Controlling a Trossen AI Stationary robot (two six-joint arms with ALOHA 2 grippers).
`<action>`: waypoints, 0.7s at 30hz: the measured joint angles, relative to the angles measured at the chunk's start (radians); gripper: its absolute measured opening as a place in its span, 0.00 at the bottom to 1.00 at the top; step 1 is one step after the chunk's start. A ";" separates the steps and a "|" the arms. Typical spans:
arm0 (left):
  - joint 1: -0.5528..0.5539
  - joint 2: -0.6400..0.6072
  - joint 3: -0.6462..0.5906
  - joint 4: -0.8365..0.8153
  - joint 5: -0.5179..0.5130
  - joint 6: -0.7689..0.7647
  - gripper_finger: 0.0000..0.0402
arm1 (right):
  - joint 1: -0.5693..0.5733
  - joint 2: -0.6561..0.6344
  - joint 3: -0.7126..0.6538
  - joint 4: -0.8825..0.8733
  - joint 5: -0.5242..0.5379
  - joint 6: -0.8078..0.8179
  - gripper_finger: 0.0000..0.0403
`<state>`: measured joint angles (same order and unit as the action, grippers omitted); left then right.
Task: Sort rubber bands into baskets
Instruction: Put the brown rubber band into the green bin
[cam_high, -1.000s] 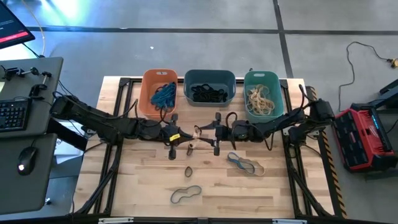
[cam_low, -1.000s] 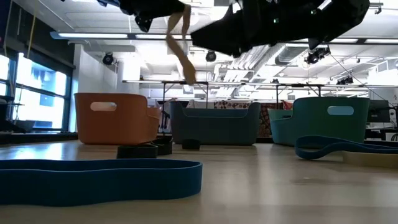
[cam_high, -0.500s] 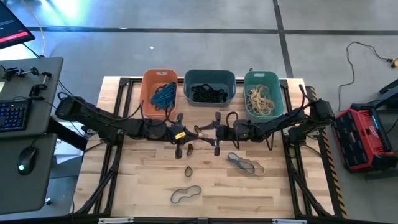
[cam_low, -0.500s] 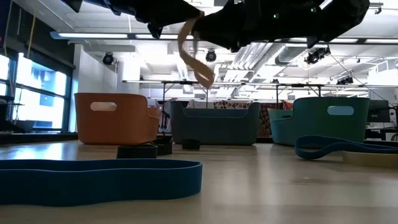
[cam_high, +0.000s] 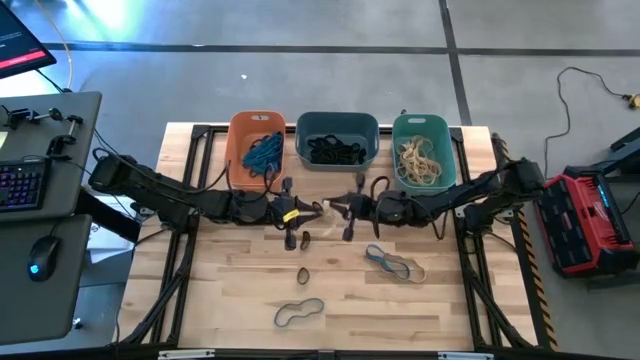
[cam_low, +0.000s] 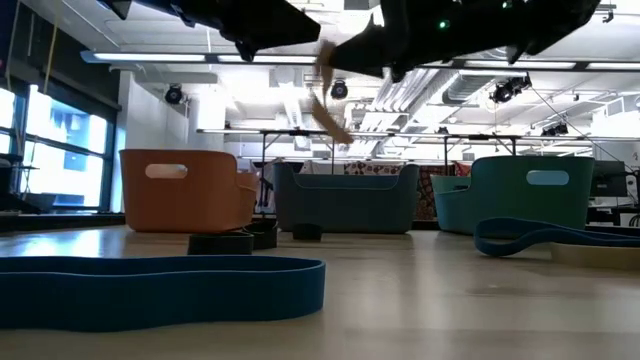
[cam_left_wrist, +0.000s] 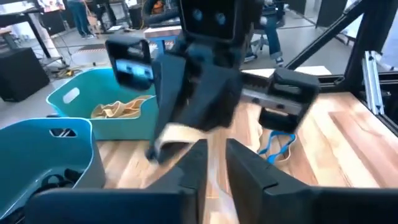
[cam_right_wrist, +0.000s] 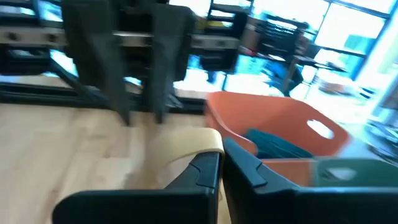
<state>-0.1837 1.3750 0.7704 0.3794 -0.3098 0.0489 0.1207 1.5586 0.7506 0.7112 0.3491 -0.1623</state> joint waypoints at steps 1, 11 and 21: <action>0.000 0.000 0.000 0.000 -0.001 -0.001 0.14 | 0.000 -0.019 0.000 -0.030 0.027 0.000 0.01; 0.000 0.000 0.000 -0.124 -0.024 -0.020 0.33 | -0.016 -0.319 0.000 -0.397 0.311 0.012 0.00; 0.039 0.000 -0.001 -0.235 -0.038 -0.065 0.34 | -0.145 -0.597 0.000 -0.806 0.539 0.066 0.00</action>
<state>-0.1445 1.3746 0.7691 0.1445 -0.3474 -0.0161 -0.0238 0.9617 0.7509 -0.0950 0.8876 -0.0965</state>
